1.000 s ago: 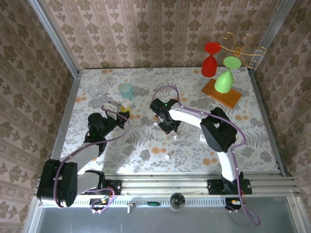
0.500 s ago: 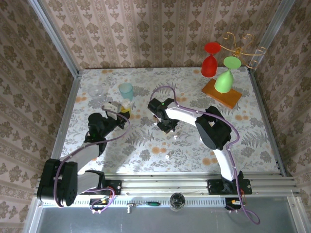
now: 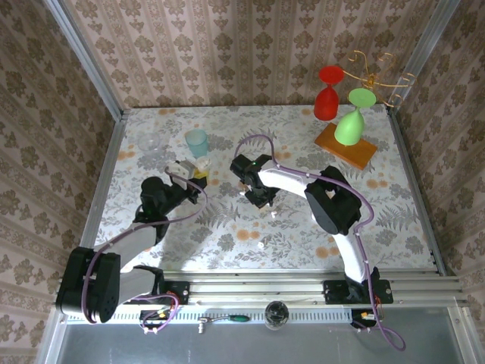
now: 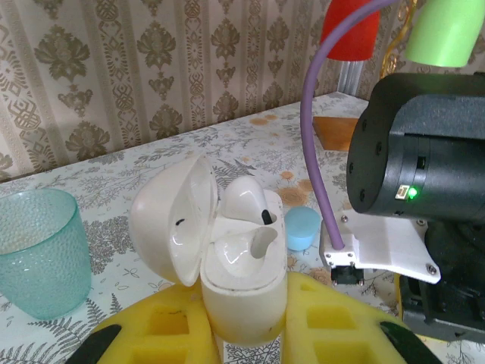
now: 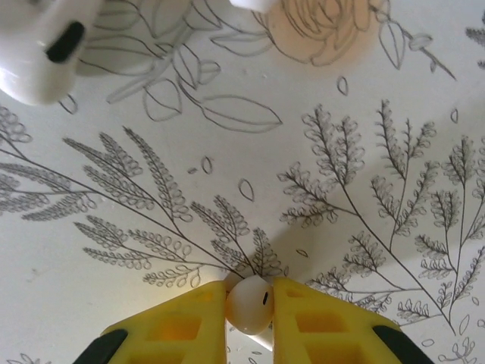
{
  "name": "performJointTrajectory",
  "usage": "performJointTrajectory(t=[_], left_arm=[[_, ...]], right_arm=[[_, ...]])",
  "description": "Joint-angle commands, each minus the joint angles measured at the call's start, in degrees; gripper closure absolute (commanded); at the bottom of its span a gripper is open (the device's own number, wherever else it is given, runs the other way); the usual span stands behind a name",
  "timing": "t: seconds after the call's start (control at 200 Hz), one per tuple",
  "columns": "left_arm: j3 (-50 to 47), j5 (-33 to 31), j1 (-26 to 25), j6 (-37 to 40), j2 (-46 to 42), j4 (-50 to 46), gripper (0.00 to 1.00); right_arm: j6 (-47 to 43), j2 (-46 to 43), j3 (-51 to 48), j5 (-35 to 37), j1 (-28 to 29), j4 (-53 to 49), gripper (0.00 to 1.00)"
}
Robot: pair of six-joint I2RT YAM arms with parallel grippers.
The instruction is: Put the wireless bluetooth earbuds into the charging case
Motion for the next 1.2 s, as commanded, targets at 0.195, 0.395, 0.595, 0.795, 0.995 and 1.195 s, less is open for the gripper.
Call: performJointTrajectory(t=[0.195, 0.395, 0.595, 0.795, 0.995, 1.195], left_arm=[[3.2, -0.2, -5.6, 3.9, 6.0, 1.5, 1.00], [6.6, -3.7, -12.3, 3.3, 12.3, 5.4, 1.00], [10.8, -2.9, -15.4, 2.6, 18.4, 8.5, 1.00], [14.4, -1.8, -17.9, 3.7, 21.8, 8.6, 1.00], [16.4, -2.2, -20.7, 4.0, 24.1, 10.2, 1.00], [16.8, -2.4, -22.5, 4.0, 25.1, 12.9, 1.00]], right_arm=[[4.5, -22.7, -17.2, -9.1, -4.3, 21.3, 0.79], [11.8, -36.9, -28.6, -20.1, -8.9, 38.5, 0.79], [19.0, -46.2, -36.9, -28.6, -12.1, 53.7, 0.79], [23.8, -49.4, -40.8, -33.4, -13.7, 63.0, 0.78], [25.5, -49.0, -41.6, -34.6, -13.7, 66.5, 0.78], [26.0, -47.7, -41.4, -34.8, -13.7, 67.2, 0.79]])
